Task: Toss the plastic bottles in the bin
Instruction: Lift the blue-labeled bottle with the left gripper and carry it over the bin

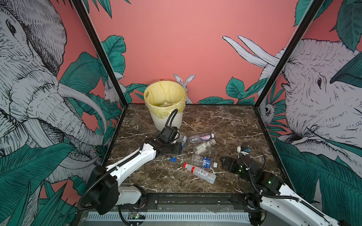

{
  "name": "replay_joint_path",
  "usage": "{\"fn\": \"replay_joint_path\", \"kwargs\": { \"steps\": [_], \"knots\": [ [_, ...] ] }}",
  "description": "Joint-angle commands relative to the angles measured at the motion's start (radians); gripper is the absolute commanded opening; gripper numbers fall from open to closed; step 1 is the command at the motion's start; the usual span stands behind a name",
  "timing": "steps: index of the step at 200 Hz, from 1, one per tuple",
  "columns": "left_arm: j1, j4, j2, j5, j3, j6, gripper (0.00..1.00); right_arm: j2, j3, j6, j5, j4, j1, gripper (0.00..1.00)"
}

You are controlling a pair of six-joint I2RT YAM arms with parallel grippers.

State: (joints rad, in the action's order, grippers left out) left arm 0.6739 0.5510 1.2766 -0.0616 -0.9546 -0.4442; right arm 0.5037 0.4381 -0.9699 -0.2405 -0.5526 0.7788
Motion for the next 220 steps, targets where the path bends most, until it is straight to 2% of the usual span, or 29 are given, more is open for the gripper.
{"fn": "replay_joint_path", "kwargs": {
  "steps": [1,100,175,220],
  "knots": [
    [0.007,0.031,-0.05,-0.03,-0.044,-0.043,0.6,-0.01,0.002,-0.017,-0.024,-0.001,0.003,0.99],
    [0.005,0.13,-0.181,0.042,-0.189,-0.08,0.58,-0.012,0.005,-0.018,-0.035,-0.006,0.004,0.99],
    [0.005,0.13,-0.383,0.229,-0.121,-0.083,0.57,0.021,0.014,-0.013,-0.044,0.026,0.004,0.99],
    [0.004,0.162,-0.448,0.323,-0.114,-0.077,0.58,0.02,0.007,-0.021,-0.034,0.031,0.003,0.99]
  ]
}}
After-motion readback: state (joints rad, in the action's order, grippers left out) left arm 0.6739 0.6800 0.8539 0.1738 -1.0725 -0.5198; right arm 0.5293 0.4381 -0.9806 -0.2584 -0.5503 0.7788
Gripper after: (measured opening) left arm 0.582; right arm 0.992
